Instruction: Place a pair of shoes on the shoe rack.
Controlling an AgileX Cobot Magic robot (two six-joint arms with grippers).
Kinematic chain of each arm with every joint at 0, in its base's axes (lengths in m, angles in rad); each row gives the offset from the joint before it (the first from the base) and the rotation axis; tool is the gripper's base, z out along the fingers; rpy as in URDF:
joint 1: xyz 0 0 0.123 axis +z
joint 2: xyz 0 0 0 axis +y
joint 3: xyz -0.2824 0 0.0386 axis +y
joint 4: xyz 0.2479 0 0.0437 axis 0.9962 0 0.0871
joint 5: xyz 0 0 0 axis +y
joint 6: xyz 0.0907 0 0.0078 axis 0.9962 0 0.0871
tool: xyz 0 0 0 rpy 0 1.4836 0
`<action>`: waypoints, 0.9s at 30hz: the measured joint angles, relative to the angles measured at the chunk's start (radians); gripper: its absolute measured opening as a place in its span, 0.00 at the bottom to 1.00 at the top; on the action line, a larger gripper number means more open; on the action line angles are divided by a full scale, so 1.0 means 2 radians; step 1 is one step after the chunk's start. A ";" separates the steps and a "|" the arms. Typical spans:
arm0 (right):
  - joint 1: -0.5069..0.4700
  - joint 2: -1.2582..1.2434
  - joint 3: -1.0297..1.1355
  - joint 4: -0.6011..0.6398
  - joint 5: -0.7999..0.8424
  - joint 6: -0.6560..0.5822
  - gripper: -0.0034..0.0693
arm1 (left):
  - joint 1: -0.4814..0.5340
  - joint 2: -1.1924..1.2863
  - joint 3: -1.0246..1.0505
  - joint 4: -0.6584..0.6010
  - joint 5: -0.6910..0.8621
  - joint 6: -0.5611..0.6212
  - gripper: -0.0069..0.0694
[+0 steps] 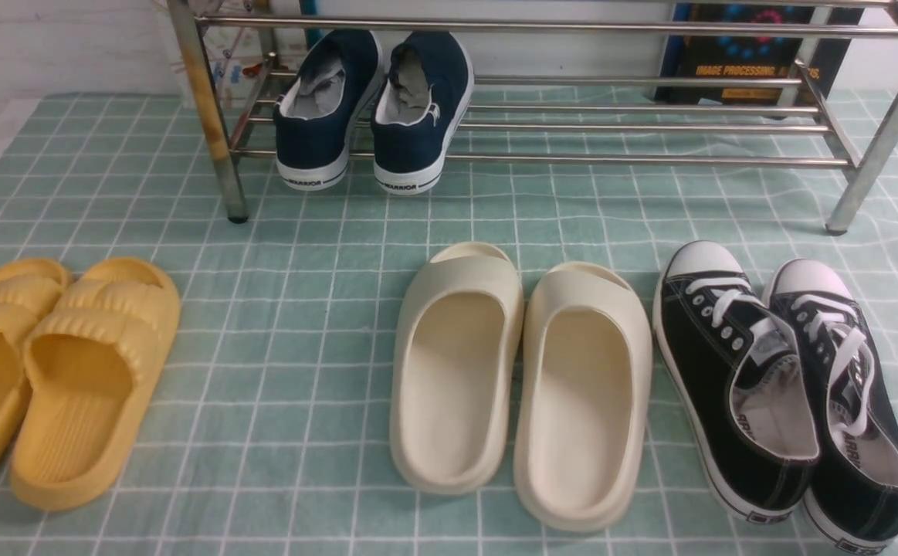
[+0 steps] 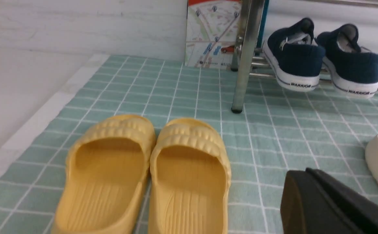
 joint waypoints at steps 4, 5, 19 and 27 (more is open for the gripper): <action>0.000 0.000 0.000 0.000 0.000 0.000 0.39 | 0.000 0.000 0.024 -0.002 0.009 -0.015 0.07; 0.000 0.000 0.000 0.000 0.000 0.000 0.39 | 0.000 0.000 0.039 -0.002 0.009 -0.032 0.07; 0.000 0.000 0.000 0.000 0.000 0.000 0.39 | 0.000 0.000 0.063 -0.002 0.033 -0.055 0.07; 0.000 0.000 0.000 0.000 0.000 0.000 0.39 | 0.000 0.000 0.063 -0.004 0.034 -0.055 0.07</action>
